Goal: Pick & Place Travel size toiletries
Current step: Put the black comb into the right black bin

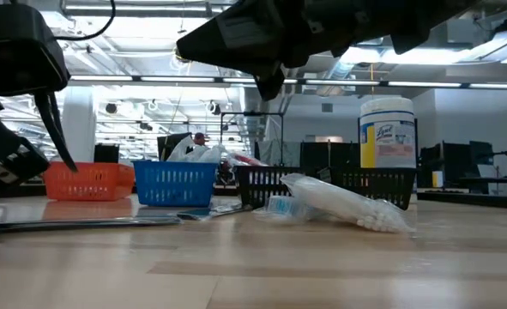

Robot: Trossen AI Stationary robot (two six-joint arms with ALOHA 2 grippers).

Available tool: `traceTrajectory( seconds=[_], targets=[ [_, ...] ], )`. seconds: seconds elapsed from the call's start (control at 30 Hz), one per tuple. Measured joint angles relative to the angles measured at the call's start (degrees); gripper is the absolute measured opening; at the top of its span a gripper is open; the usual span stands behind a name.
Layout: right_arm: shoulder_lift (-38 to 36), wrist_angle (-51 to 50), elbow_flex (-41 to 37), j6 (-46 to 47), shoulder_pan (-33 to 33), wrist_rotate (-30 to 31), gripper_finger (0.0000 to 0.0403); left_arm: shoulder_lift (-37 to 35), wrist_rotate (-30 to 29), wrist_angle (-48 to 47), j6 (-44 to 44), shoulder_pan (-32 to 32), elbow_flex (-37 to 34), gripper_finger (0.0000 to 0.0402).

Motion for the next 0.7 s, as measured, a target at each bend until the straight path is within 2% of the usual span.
traceTrajectory(
  seconds=[0.17,0.43,0.6,0.7],
  targets=[
    [0.00,0.02,0.00,-0.11,-0.56,-2.26,0.0000,-0.08,-0.55,-2.14,0.12,0.00,0.02,0.0001],
    [0.02,0.06,0.00,-1.05,-0.20,-2.43,0.0000,-0.82,-0.97,-5.72,-0.97,-1.14,0.06,0.0001],
    [0.02,0.14,0.00,-1.06,0.05,-2.43,0.0000,-5.55,-4.21,-14.04,-2.66,-2.69,-1.09,0.0001],
    [0.02,0.39,0.00,-1.05,0.02,-2.43,0.0000,-9.51,-5.93,-15.83,-3.01,-3.51,-3.16,0.0001]
  ],
)
